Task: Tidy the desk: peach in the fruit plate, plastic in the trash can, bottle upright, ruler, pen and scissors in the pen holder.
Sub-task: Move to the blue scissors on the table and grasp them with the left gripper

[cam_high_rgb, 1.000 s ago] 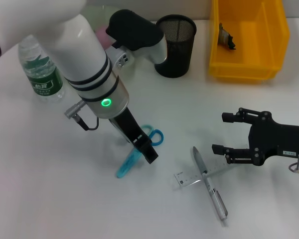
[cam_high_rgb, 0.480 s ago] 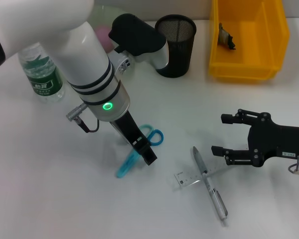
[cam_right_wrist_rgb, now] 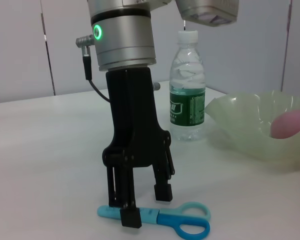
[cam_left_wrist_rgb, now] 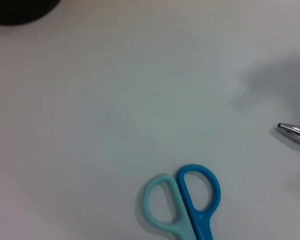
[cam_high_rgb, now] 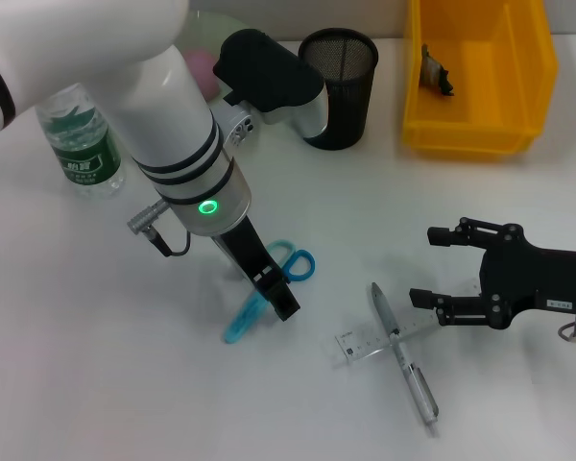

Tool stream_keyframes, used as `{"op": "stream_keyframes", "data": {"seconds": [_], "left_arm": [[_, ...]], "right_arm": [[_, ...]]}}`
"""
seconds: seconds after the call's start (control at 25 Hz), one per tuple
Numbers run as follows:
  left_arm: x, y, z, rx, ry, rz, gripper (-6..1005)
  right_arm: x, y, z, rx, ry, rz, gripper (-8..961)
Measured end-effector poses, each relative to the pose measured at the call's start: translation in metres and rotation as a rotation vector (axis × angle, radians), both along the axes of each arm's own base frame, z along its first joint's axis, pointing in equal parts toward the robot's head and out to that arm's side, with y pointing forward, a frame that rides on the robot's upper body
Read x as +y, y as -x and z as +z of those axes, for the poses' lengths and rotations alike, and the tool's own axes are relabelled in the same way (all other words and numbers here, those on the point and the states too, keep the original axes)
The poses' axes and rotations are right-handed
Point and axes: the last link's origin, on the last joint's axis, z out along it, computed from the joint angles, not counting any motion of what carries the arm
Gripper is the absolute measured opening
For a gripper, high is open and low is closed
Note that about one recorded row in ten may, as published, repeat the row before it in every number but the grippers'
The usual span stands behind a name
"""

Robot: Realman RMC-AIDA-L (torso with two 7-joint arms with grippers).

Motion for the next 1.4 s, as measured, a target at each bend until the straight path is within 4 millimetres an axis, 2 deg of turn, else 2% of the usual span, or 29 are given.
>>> {"op": "stream_keyframes", "data": {"seconds": [0.96,1.4], "left_arm": [[-0.0044,0.0012,-0.0054,0.027,0.020,-0.032,632],[-0.0046,-0.0015,-0.0061,0.043,0.022,-0.044,523]], "right_arm": [[-0.0011,-0.0004,-0.0016,-0.001,0.003,-0.003,828],[-0.0024,-0.0012,-0.0014,0.000,0.003,-0.002,828]]}}
